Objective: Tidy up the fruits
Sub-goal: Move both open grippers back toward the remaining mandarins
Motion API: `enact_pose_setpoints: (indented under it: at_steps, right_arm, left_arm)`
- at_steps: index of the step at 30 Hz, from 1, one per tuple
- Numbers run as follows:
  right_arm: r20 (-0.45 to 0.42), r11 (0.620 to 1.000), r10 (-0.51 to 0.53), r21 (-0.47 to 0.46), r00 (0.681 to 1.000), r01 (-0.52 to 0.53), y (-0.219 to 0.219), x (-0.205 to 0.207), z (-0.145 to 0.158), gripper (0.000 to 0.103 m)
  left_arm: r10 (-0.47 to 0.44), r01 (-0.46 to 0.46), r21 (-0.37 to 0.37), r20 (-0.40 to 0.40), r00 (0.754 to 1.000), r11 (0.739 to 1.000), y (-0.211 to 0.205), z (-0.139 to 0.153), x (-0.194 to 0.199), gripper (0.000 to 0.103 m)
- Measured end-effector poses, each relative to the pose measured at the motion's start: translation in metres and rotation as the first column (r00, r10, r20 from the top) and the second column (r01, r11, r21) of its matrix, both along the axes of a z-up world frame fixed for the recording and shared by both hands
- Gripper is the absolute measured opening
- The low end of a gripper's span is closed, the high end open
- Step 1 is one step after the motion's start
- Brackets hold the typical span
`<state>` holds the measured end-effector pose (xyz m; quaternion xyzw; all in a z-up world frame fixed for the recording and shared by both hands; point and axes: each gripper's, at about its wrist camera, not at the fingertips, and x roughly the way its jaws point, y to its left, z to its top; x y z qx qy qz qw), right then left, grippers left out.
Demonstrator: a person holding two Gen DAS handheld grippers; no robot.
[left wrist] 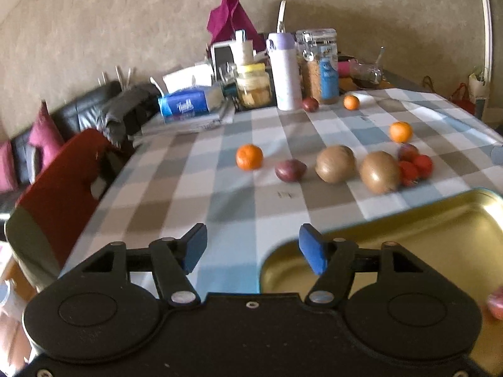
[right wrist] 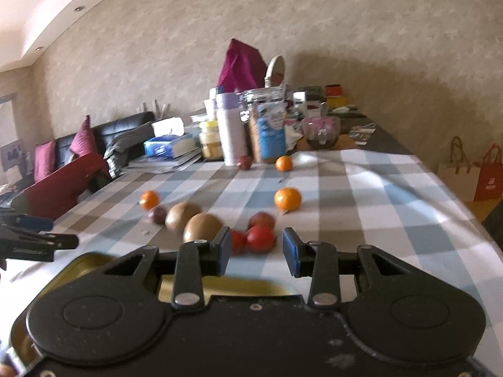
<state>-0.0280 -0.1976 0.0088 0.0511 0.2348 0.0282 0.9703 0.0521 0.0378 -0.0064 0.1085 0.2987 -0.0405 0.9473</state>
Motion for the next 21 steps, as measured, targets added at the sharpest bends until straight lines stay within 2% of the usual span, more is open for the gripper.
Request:
enact_pose_setpoints:
  at_steps: [4, 7, 13, 21]
  right_arm:
    - [-0.005, 1.000, -0.023, -0.006, 1.000, 0.023, -0.010, 0.030, -0.009, 0.039]
    - [-0.031, 0.999, -0.039, 0.025, 0.999, 0.040, -0.020, 0.052, -0.014, 0.039]
    - [-0.050, 0.995, -0.078, 0.050, 0.996, 0.080, -0.030, 0.088, -0.018, 0.039]
    - [-0.053, 0.991, -0.120, 0.054, 0.991, 0.122, -0.039, 0.132, -0.024, 0.039]
  left_arm:
    - [-0.008, 0.008, 0.003, 0.012, 1.000, 1.000, -0.001, -0.004, 0.021, 0.068]
    - [-0.016, 0.016, -0.009, 0.008, 1.000, 1.000, -0.002, -0.005, 0.038, 0.068]
    - [-0.029, 0.029, 0.017, 0.036, 0.999, 0.999, -0.009, -0.003, 0.070, 0.069]
    - [-0.008, 0.010, -0.037, 0.031, 0.999, 0.999, -0.012, -0.004, 0.115, 0.069]
